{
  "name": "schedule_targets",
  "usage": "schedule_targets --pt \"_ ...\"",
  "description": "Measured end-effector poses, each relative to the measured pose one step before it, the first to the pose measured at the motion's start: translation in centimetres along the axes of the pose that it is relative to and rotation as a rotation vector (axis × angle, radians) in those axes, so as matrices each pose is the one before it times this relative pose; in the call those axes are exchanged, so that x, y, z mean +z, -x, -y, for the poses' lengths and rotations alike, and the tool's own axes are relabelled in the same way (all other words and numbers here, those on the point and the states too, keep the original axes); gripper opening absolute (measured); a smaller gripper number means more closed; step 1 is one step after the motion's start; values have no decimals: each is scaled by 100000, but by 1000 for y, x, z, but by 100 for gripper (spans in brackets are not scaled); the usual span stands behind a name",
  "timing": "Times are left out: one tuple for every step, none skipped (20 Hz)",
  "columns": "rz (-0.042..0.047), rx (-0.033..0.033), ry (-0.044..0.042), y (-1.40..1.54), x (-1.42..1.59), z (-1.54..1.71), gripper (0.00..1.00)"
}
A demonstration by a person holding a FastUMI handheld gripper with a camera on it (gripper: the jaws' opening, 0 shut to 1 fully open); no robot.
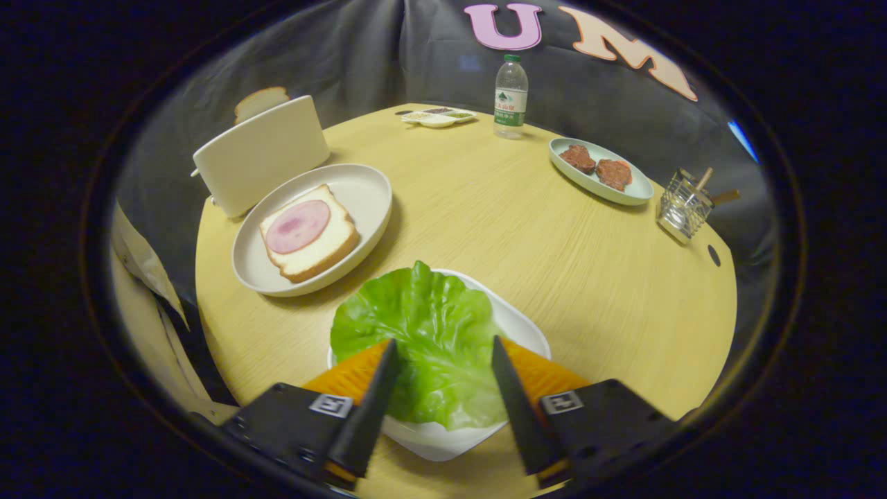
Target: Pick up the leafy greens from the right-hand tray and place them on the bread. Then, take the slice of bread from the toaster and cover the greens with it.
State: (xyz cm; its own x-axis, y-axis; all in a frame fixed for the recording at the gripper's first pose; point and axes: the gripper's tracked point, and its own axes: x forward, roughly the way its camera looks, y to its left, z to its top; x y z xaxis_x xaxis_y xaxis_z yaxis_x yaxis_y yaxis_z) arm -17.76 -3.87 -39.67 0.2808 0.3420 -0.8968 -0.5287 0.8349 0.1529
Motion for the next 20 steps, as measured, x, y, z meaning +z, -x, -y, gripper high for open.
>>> schedule_targets --pt "590 -781 896 43 73 -98 64" --pt "-627 -674 670 -42 -104 -62 49" --pt "677 1085 -358 81 164 -356 49" --pt "-120 -1341 460 -60 -117 -18 34" --pt "384 544 1238 -286 620 -327 18" --pt "-59 -1229 1911 115 -461 79 14" --pt "-61 -664 1321 425 151 -54 8" --pt "-172 -367 418 -97 -1 -96 8" --pt "90 -258 508 -105 65 -100 8" --pt "728 -1284 920 329 127 58 8" --pt "-757 -633 982 -151 12 -59 4" --pt "-225 -651 521 326 120 -109 4" --pt "-147 385 111 120 129 -293 4" --pt "490 -360 95 299 336 -194 4" --pt "741 -6 -110 379 364 -126 4" --pt "674 110 -461 422 492 -191 4" --pt "907 544 -498 333 531 -373 4" --pt "985 129 14 406 626 -201 4" --pt "750 187 328 326 581 -303 4" --pt "861 60 523 332 648 -220 4"
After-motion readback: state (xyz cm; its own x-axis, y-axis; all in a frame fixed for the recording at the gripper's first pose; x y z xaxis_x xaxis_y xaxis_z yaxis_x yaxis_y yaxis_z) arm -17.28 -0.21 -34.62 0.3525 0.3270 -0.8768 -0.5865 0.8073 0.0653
